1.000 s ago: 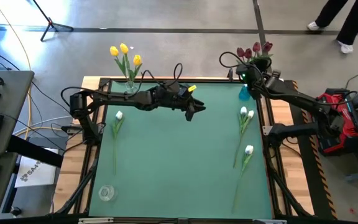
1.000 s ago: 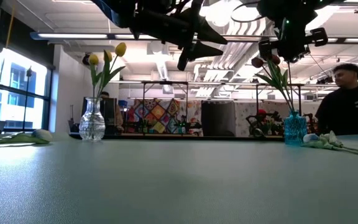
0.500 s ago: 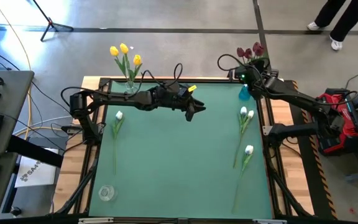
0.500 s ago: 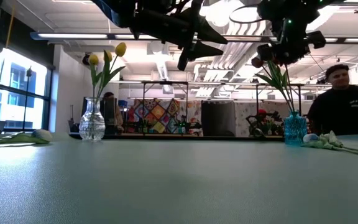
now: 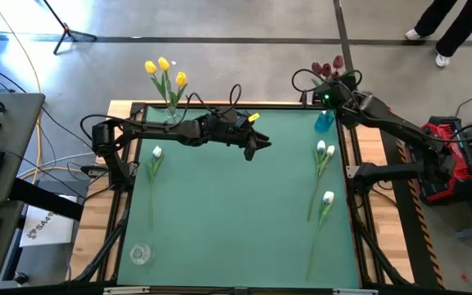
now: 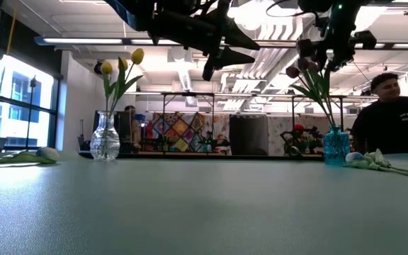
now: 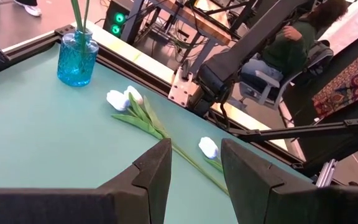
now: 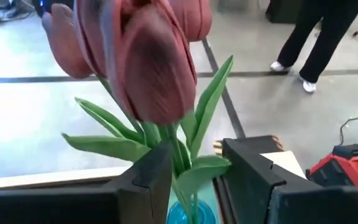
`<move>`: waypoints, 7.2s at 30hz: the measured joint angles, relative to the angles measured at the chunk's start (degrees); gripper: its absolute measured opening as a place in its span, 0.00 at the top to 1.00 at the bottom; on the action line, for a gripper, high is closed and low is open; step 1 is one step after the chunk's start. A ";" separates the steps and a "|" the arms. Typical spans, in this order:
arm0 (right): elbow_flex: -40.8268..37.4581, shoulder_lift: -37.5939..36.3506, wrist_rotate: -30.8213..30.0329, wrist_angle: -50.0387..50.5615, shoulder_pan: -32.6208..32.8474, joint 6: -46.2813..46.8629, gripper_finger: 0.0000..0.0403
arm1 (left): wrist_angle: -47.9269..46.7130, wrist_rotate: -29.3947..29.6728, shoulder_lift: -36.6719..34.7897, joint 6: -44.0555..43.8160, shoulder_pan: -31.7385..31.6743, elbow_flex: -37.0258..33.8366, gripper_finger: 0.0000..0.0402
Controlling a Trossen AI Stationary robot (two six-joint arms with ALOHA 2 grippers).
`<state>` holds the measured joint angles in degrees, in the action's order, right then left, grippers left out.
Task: Sort flowers into vase by color
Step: Put the red tulip into the blue vase, then put the bottom right white tulip into the bottom transparent vase
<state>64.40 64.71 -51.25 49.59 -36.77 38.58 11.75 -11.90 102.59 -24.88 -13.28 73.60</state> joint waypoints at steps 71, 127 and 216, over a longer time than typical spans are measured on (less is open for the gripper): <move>12.55 10.63 40.29 25.51 36.14 10.99 0.68 | -45.52 10.61 -35.72 -25.48 8.74 -31.49 0.80; -30.17 12.17 55.73 -13.64 77.29 89.06 0.81 | -38.60 17.80 -35.58 -19.41 11.28 -32.72 0.80; -2.82 13.27 51.34 -57.53 35.57 -16.62 1.00 | 31.91 21.22 -21.84 -2.85 17.22 -32.60 0.55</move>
<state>61.58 77.97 0.09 -7.94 -1.21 21.96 43.66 9.32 80.75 -27.74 3.94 41.00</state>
